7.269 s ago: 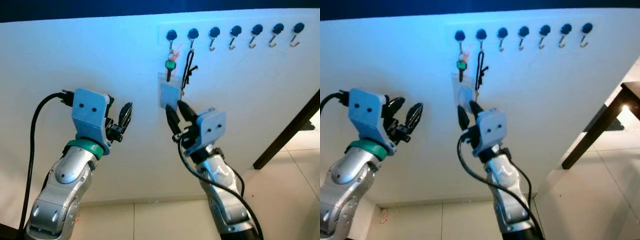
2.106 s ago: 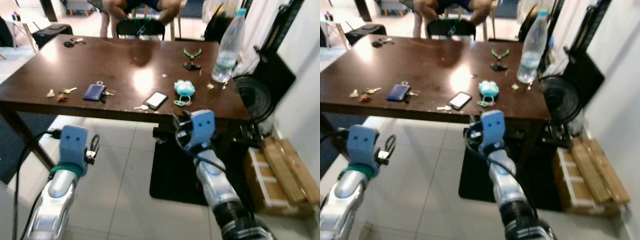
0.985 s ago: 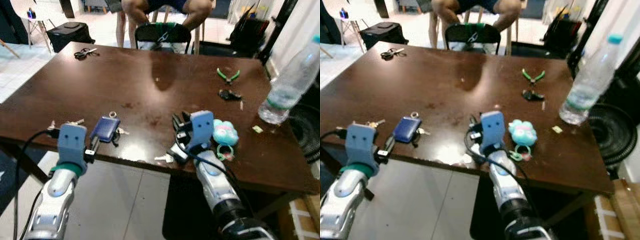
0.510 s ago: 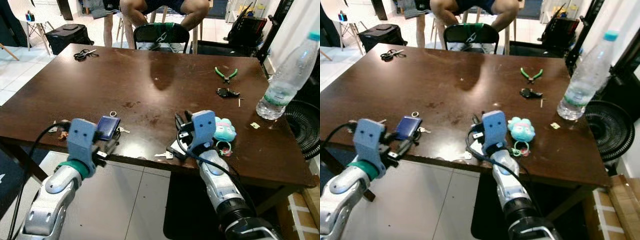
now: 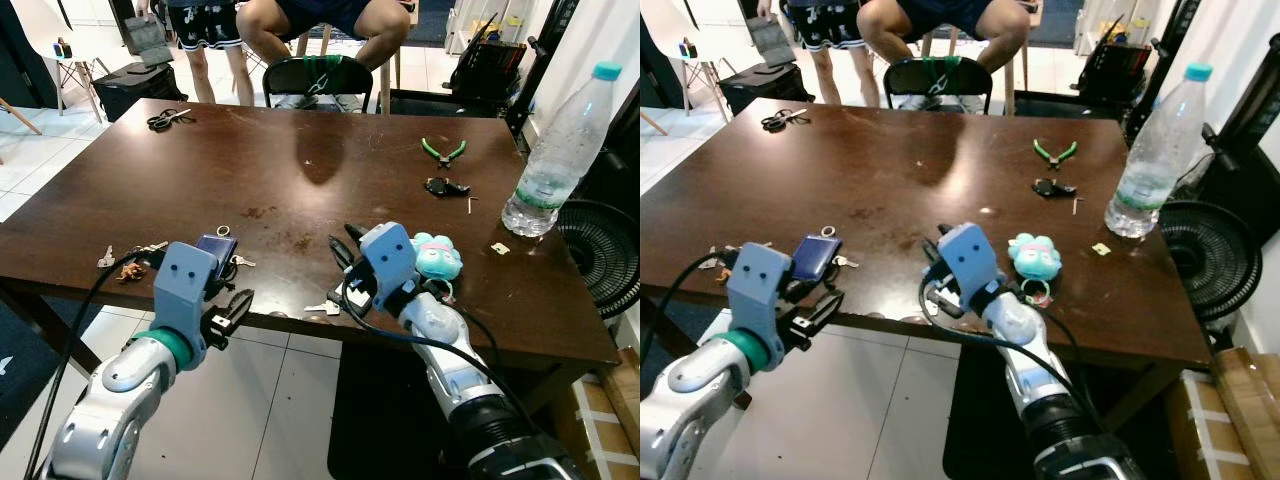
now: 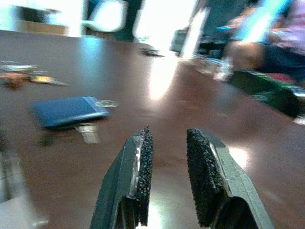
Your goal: Hang keys on a hook
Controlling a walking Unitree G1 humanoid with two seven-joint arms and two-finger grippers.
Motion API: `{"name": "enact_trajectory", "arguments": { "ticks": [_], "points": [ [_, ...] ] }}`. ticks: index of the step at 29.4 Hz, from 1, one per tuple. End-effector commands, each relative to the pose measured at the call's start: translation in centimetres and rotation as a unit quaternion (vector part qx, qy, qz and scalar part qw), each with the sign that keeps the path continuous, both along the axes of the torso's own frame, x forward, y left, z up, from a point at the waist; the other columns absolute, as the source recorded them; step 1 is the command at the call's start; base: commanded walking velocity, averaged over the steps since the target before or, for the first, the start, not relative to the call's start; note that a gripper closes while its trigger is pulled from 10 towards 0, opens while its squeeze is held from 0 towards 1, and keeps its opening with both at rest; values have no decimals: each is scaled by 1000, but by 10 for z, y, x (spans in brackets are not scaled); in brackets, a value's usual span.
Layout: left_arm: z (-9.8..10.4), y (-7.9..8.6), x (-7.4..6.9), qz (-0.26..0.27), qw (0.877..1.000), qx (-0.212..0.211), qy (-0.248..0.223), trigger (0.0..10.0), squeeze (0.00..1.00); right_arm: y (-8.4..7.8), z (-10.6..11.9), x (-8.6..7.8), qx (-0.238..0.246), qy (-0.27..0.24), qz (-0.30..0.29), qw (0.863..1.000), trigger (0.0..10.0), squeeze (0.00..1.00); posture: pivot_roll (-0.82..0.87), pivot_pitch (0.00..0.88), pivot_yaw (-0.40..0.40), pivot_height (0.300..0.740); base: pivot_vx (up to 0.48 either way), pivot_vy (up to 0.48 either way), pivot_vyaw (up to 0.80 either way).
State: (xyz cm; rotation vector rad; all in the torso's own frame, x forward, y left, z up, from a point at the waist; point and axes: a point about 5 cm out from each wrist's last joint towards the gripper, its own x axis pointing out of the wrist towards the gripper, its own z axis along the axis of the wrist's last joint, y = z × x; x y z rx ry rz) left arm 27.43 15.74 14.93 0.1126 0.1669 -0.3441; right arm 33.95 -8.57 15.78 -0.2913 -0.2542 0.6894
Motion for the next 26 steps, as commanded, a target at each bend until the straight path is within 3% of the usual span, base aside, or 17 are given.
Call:
{"name": "enact_trajectory", "arguments": {
  "ticks": [1,5,8,9,14,15,17,19,21,26],
  "points": [
    [-7,1,-1,2,1000,10,18,10000,0,14,-5,-4,-4,17,34,999,10000,0,-37,0,106,740,0,0,0],
    [-13,2,2,17,998,39,43,10000,0,13,-15,-2,-7,48,24,999,10000,0,-28,0,105,740,0,0,0],
    [-14,5,5,36,998,35,50,10000,0,15,-34,-19,-118,75,115,983,10000,0,-33,0,105,740,0,0,0],
    [-14,5,5,37,998,34,49,10000,0,12,-27,-23,-132,62,129,981,10000,0,-35,0,98,740,0,0,0],
    [-13,2,3,31,998,31,46,10000,0,-6,6,-24,-113,28,108,987,10000,0,-47,5,99,740,0,0,0],
    [-13,0,3,30,998,28,47,10000,0,-16,7,-24,-129,31,96,987,10000,0,-51,8,101,740,0,0,0],
    [-15,-3,3,27,998,26,50,10000,0,-31,1,-27,-153,58,87,983,10000,0,-63,14,104,740,0,0,0],
    [-16,-3,3,26,998,26,52,10000,0,-38,-3,-30,-160,77,89,980,10000,0,-63,14,104,740,0,0,0],
    [-18,-4,3,26,998,27,55,10000,0,-41,-12,-45,-170,106,127,971,10000,0,-70,20,101,740,0,0,0],
    [-21,-5,4,29,998,26,59,10000,0,-42,-6,-56,-166,78,121,976,10000,0,-84,30,96,740,0,0,0]
  ]
}}
